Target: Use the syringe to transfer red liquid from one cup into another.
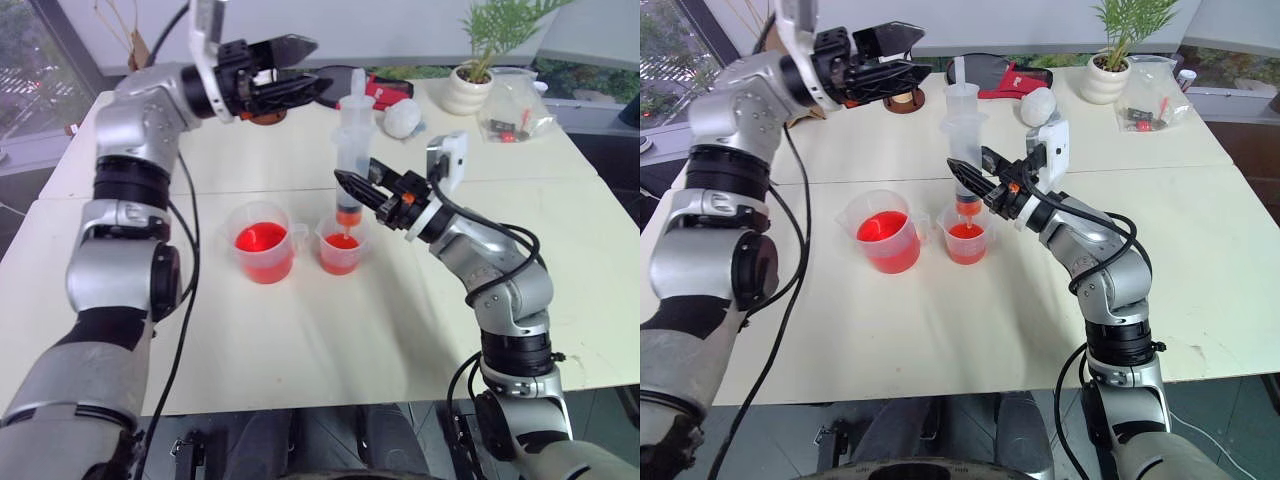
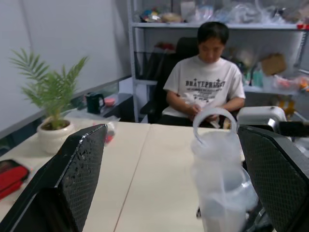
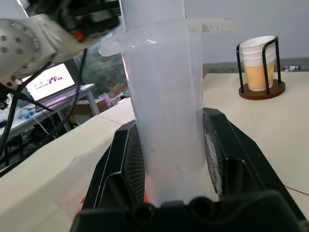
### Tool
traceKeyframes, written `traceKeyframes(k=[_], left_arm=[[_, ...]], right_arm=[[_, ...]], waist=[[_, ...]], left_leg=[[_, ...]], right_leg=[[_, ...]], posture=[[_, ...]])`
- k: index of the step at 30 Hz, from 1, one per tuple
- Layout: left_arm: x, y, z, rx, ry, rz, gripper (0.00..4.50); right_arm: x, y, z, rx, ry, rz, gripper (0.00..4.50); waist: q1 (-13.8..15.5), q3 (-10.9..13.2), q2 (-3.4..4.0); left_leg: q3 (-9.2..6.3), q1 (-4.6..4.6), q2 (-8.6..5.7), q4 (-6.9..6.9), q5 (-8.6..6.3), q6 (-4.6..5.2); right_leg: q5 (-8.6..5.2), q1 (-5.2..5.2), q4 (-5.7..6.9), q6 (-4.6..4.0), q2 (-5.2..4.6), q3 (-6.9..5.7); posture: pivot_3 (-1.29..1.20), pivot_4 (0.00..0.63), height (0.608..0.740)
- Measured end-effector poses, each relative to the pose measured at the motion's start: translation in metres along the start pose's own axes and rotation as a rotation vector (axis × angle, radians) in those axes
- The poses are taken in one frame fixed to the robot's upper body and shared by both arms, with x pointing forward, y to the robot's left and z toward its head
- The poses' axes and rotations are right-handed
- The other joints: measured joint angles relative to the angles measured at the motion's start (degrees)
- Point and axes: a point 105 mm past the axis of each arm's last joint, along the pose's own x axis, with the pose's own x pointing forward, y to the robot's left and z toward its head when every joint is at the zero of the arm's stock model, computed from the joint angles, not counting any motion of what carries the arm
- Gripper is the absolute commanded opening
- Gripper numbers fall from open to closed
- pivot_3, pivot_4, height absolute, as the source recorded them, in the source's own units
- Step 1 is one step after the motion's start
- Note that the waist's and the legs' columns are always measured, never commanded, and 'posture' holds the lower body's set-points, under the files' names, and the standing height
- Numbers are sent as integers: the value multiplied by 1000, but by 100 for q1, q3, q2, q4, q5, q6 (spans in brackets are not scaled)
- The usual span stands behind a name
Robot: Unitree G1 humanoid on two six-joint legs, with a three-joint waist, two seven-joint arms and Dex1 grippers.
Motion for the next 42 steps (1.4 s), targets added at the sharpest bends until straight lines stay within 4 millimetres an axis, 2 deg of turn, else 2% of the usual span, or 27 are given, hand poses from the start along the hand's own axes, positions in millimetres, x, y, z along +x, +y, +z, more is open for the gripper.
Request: traceKeyframes(k=[4,6,8,12,13,14,26,38,42], left_arm=[[9,1,-5,18,11,-11,4415],[12,1,-10,8,17,-18,3899],[17,-1,-15,-3,17,-34,3106],[21,-4,-17,4,28,-63,1083],[22,-4,-17,5,30,-69,445],[23,-6,-17,4,29,-81,33],[26,-11,-18,19,43,-119,33],[19,-18,-35,44,67,-132,33],[22,-19,-36,68,69,-129,33]], right_arm=[[-1,0,-3,1,6,-8,1341],[-1,-1,-2,-3,1,-13,1341],[-1,0,-1,-6,0,-14,1341],[-1,0,-3,-6,2,-18,1341],[-1,0,-2,-6,2,-20,1341],[-1,-1,-2,-7,0,-26,1341],[-2,-1,-3,-9,5,-29,1341],[-4,-3,-6,-23,44,-21,1341],[1,-4,0,-35,37,-17,1341]], waist=[[-2,0,0],[-2,0,0],[6,0,0],[4,1,-1],[5,1,-1],[8,1,-1],[5,1,-1],[21,1,-1],[18,1,-1]], left_leg=[[1,0,0,0,0,0],[1,0,0,0,0,0],[1,-1,0,2,0,1],[0,-6,0,12,-3,6],[0,-6,0,13,-3,6],[0,-7,0,15,-3,6],[-1,-12,0,30,-7,12],[-3,-17,1,41,-8,13],[-3,-18,1,43,-7,13]], right_leg=[[0,0,0,0,0,0],[0,0,0,0,0,0],[0,0,0,0,0,0],[0,0,1,1,1,0],[0,0,1,1,1,0],[0,0,2,1,1,0],[-1,0,8,1,1,-1],[0,1,11,1,3,0],[0,0,11,1,3,-1]], posture=[[0,150,739],[0,150,739],[0,150,739],[0,150,739],[0,150,739],[0,150,739],[0,150,739],[0,150,739],[0,150,739]])
